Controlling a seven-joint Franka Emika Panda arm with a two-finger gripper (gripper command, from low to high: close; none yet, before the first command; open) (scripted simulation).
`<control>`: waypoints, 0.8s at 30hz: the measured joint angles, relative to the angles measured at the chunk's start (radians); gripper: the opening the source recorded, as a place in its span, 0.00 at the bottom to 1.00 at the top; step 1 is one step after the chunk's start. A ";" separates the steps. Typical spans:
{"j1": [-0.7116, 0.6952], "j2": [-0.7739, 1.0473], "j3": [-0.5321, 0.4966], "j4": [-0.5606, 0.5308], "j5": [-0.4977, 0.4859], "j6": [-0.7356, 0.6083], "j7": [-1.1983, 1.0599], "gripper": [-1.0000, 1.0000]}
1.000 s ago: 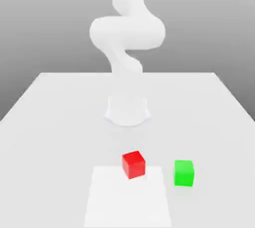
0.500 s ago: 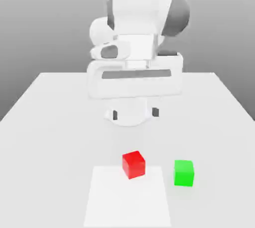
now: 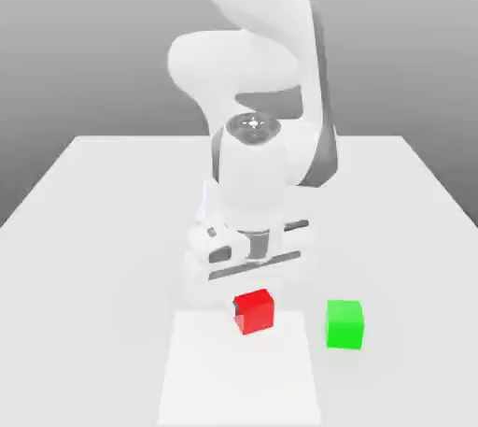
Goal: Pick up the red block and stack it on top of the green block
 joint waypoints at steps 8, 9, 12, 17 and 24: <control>0.002 -0.237 -0.024 -0.034 -0.074 -0.203 0.053 0.00; -0.002 -0.273 -0.021 -0.039 -0.077 -0.234 0.054 0.00; 0.085 -0.307 0.050 0.022 -0.056 -0.328 0.065 0.00; 0.200 -0.250 0.152 0.115 -0.045 -0.364 0.094 0.00; 0.211 -0.088 0.138 0.126 -0.108 -0.214 0.141 1.00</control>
